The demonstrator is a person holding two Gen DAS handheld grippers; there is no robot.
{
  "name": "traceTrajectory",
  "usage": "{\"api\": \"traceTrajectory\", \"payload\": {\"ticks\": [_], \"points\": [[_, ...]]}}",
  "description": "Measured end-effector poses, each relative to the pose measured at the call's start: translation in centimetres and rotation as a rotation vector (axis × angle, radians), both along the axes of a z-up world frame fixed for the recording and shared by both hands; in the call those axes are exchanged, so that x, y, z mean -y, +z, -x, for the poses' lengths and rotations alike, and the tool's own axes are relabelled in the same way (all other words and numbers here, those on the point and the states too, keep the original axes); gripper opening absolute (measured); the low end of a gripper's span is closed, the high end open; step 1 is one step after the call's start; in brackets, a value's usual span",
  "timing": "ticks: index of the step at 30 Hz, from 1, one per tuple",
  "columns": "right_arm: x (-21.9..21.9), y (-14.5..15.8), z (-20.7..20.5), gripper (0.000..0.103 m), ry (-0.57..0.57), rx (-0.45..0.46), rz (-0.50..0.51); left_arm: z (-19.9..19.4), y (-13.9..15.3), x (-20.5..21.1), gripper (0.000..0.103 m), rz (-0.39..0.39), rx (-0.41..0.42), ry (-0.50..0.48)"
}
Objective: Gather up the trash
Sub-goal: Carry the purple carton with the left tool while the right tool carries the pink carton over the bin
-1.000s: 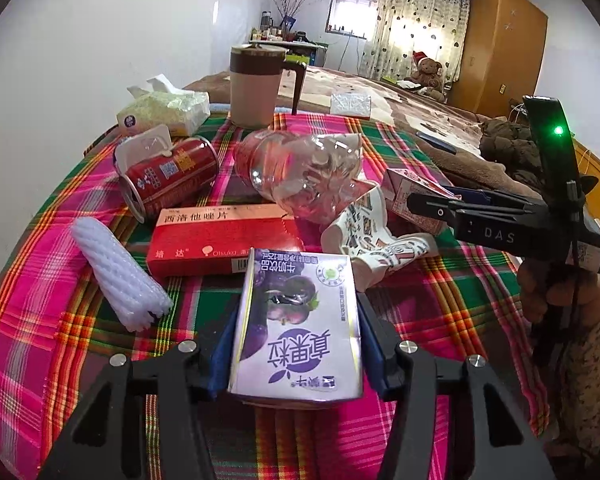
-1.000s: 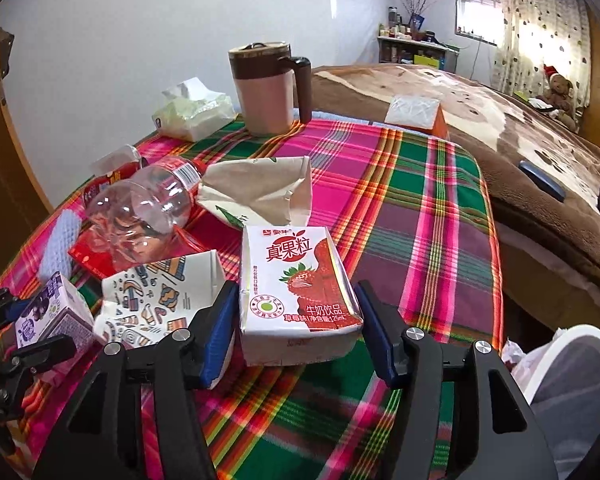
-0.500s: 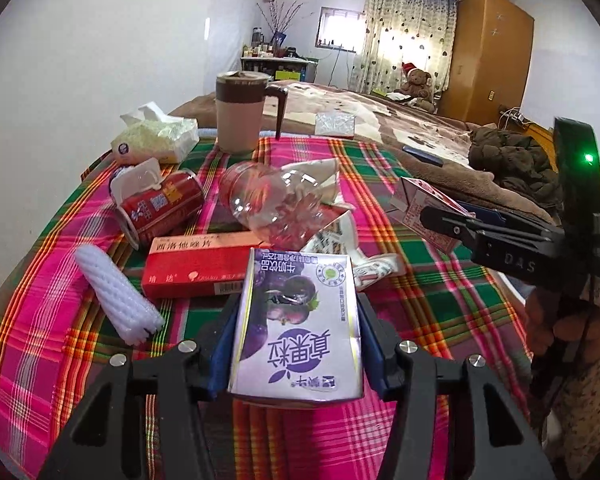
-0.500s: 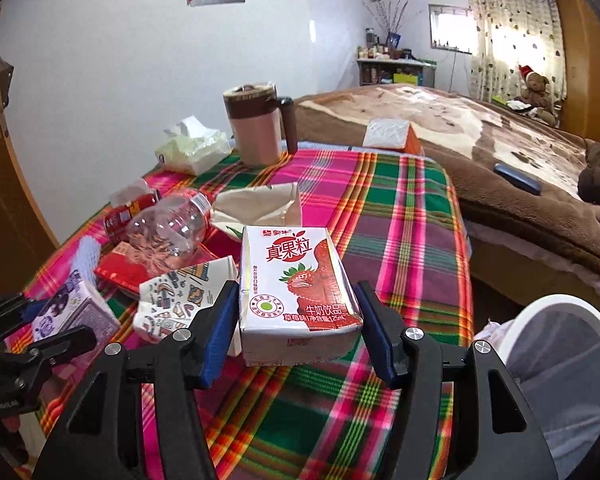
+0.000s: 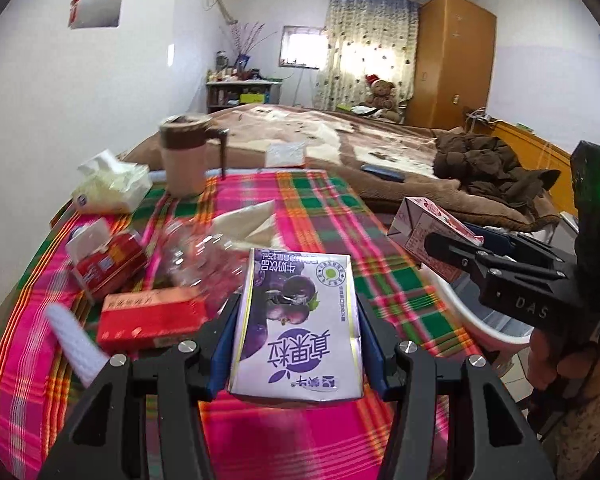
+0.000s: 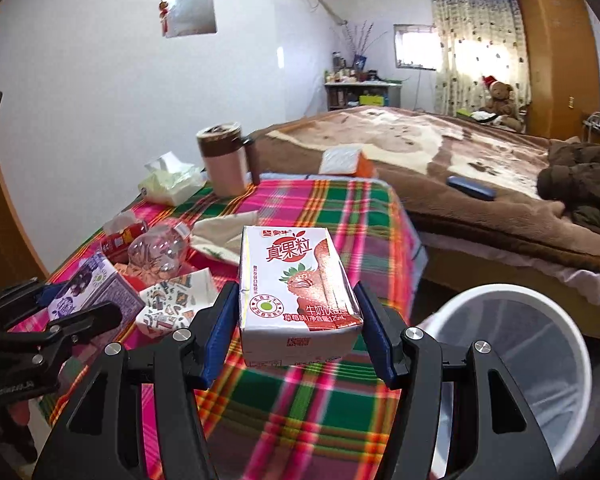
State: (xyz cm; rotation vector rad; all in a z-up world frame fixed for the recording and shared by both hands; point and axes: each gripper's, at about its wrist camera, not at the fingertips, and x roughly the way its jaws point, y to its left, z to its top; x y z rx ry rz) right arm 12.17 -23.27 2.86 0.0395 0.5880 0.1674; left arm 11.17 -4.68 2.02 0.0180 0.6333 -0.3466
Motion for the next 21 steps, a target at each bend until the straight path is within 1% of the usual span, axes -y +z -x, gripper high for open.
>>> {"api": "traceTrajectory", "payload": {"ticks": [7, 12, 17, 21], "points": [[3.2, 0.4, 1.1, 0.059, -0.1, 0.01, -0.003, -0.7, 0.8, 3.6, 0.056, 0.005, 0.02, -0.076], [5.4, 0.4, 1.9, 0.059, -0.175, 0.011, -0.011, -1.1, 0.9, 6.9, 0.056, 0.019, 0.026, -0.151], [7.5, 0.2, 2.8, 0.059, -0.246, 0.013, -0.016, -1.6, 0.4, 10.3, 0.056, 0.025, 0.007, -0.222], [9.0, -0.2, 3.0, 0.059, -0.303, 0.002, 0.004, -1.7, 0.2, 12.8, 0.056, 0.017, -0.004, -0.267]]}}
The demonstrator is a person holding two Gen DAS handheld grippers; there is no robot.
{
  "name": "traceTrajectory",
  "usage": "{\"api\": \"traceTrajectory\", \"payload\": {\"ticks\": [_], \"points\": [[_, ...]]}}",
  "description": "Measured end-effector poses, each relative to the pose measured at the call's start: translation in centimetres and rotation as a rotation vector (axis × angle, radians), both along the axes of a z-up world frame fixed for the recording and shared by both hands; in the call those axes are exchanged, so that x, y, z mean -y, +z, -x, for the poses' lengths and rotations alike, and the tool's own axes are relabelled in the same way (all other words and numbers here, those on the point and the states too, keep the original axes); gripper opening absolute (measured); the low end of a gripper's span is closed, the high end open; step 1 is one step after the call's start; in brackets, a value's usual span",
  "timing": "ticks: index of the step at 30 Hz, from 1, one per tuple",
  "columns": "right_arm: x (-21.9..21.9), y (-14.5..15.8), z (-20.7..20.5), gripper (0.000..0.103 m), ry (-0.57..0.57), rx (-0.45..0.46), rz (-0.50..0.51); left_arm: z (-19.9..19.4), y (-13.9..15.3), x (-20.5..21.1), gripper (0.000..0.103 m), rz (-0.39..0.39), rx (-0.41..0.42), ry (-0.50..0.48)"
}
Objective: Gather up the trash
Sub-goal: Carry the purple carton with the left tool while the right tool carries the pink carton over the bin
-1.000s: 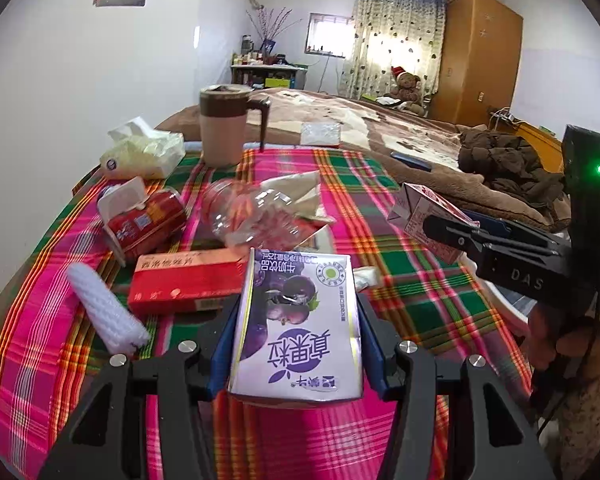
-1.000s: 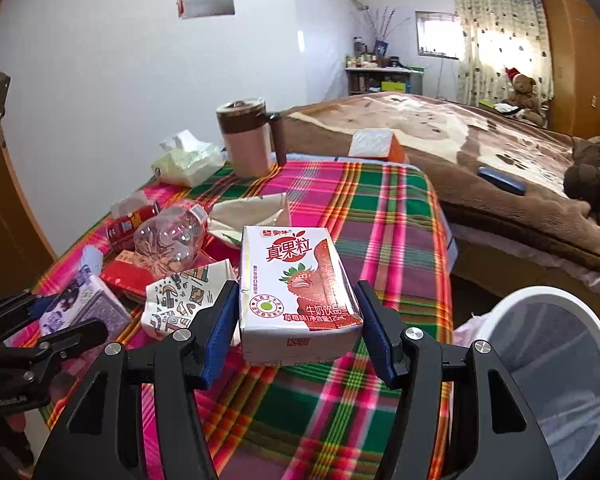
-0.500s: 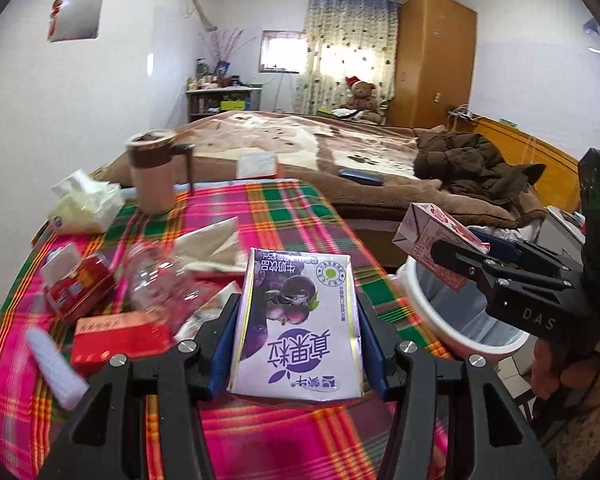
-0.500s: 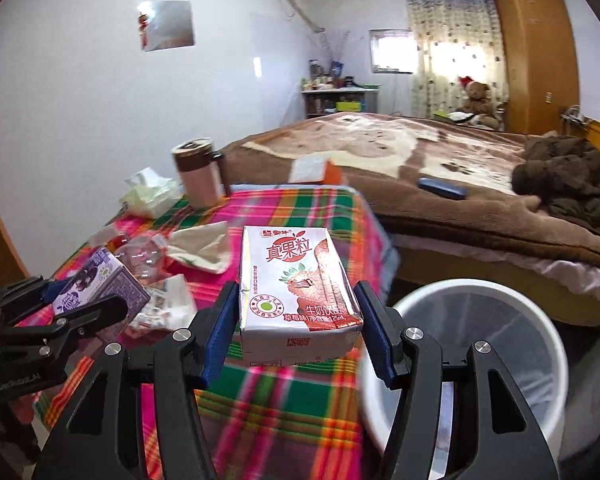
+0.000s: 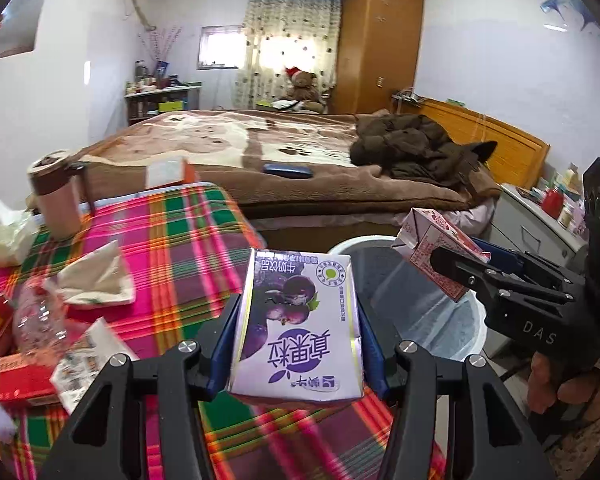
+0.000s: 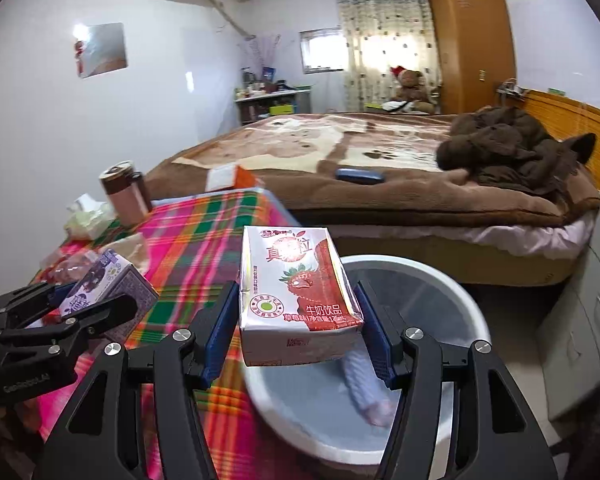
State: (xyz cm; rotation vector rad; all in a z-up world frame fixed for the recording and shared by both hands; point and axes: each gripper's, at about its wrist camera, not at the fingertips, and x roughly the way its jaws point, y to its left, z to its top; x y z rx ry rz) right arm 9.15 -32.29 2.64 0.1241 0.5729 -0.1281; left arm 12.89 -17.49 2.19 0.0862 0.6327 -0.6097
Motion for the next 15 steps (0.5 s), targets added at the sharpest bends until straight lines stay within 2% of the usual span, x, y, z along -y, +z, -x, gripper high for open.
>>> {"api": "traceTrajectory", "payload": {"ticks": [5, 15], "points": [[2.1, -1.1, 0.1, 0.06, -0.061, -0.04, 0.007, -0.5, -0.4, 3.0, 0.056, 0.005, -0.031, -0.052], [5.4, -2.8, 0.1, 0.06, -0.138, -0.106, 0.001, -1.3, -1.7, 7.5, 0.056, -0.04, -0.065, -0.103]]}}
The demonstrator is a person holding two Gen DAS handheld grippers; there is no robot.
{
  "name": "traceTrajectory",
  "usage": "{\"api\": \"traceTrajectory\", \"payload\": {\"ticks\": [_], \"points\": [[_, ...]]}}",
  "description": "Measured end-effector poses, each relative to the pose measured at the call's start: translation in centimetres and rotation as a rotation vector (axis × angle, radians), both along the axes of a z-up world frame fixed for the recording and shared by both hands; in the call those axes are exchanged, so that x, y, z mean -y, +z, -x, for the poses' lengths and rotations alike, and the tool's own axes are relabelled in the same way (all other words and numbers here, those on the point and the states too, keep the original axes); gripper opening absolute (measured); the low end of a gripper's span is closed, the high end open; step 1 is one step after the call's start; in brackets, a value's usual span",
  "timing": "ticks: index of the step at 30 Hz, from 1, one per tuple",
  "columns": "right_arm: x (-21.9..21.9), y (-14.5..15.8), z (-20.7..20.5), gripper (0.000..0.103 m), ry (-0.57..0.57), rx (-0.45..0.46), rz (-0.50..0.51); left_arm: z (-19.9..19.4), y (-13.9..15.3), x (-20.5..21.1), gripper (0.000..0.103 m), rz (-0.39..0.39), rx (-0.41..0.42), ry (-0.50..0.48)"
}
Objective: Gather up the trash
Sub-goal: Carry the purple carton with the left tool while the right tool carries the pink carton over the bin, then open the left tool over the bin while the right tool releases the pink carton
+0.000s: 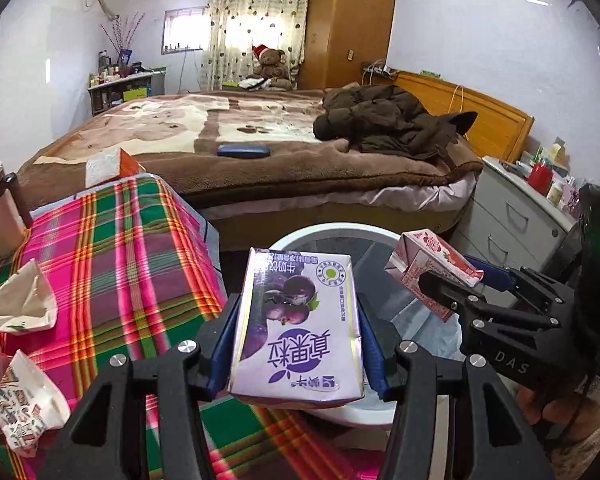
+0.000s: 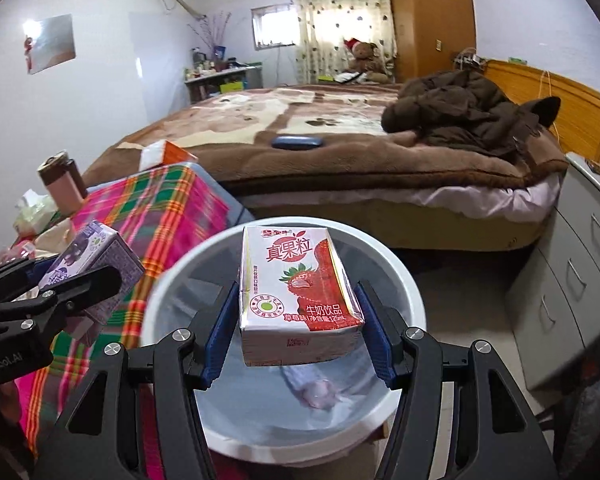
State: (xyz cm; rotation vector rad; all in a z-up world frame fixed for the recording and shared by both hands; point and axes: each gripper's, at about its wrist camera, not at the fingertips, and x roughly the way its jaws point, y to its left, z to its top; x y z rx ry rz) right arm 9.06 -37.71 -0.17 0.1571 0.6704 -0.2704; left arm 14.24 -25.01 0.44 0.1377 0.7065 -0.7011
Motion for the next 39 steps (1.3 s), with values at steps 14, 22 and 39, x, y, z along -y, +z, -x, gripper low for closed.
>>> {"api": "traceTrajectory", "payload": {"ticks": [14, 22, 39], "points": [[1.5, -1.2, -0.3, 0.063, -0.027, -0.05, -0.013, -0.8, -0.5, 0.8, 0.081, -0.007, -0.018, 0.008], [0.6, -0.6, -0.1, 0.063, -0.017, -0.024, -0.004, -0.3, 0.0, -0.7, 0.081, 0.017, -0.013, 0.025], [-3.9, 1.9, 0.9, 0.063, 0.045, 0.088, -0.008, 1.2, 1.5, -7.0, 0.081, 0.048, 0.037, 0.127]]}}
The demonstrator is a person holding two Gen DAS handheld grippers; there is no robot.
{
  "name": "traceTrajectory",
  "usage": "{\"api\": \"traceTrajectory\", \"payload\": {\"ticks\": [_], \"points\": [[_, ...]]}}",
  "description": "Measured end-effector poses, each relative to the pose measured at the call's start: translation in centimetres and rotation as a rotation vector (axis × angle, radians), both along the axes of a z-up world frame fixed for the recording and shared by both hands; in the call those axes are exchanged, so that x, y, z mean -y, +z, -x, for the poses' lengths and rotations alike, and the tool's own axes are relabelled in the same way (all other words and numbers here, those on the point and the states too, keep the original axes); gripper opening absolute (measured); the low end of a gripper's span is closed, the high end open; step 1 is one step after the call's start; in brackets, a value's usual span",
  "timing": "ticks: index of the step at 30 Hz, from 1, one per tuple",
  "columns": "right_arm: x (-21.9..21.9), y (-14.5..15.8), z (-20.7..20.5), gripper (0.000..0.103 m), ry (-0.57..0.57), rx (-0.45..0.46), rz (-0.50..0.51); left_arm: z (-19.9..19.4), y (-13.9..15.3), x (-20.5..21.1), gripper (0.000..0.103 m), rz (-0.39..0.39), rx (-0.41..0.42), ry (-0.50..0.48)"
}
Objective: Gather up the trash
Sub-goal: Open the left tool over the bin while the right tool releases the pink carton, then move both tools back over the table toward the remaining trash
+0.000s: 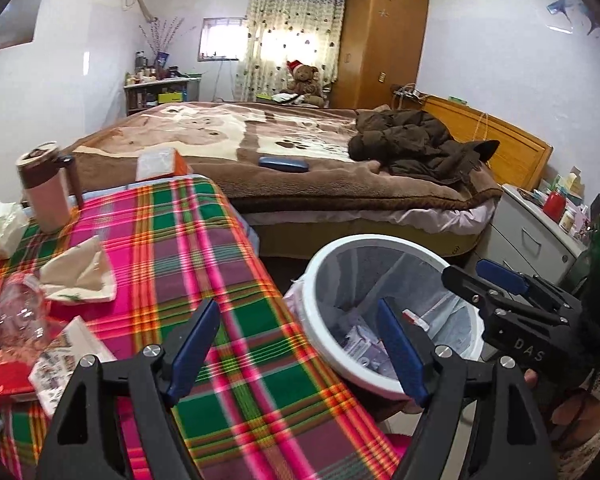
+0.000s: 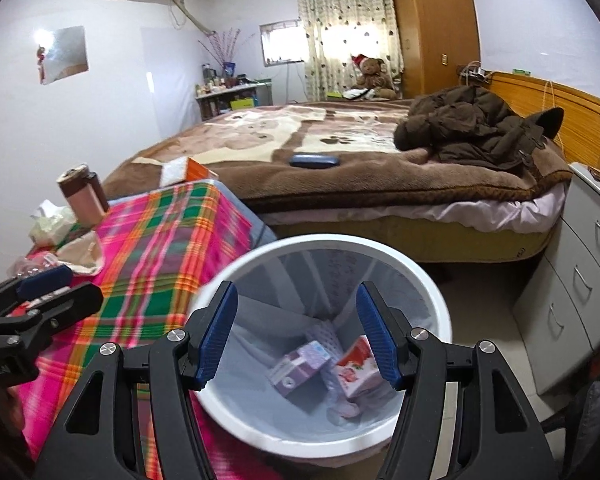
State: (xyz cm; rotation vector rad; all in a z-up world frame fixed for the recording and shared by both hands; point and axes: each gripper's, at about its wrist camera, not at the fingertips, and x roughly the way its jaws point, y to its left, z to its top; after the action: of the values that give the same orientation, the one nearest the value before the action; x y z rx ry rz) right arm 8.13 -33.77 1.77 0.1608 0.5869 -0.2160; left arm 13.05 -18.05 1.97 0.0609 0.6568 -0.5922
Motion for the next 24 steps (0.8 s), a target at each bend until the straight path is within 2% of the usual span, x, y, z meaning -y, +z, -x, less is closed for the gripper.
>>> {"api": "traceTrajectory", "payload": {"ticks": [11, 19, 24], "points": [[-4.2, 0.3, 0.0, 0.063, 0.074, 0.035, -0.015, 1.4, 0.3, -6.4, 0.081, 0.031, 0.022, 0.107], [-8.5, 0.0, -0.9, 0.063, 0.17, 0.045, -0.02, 2.4, 0.4, -11.9, 0.081, 0.011, 0.051, 0.232], [-10.8, -0.4, -1.4, 0.063, 0.217, 0.035, -0.038, 2.5, 0.0, -15.7, 0.081, 0.024, 0.042, 0.313]]}}
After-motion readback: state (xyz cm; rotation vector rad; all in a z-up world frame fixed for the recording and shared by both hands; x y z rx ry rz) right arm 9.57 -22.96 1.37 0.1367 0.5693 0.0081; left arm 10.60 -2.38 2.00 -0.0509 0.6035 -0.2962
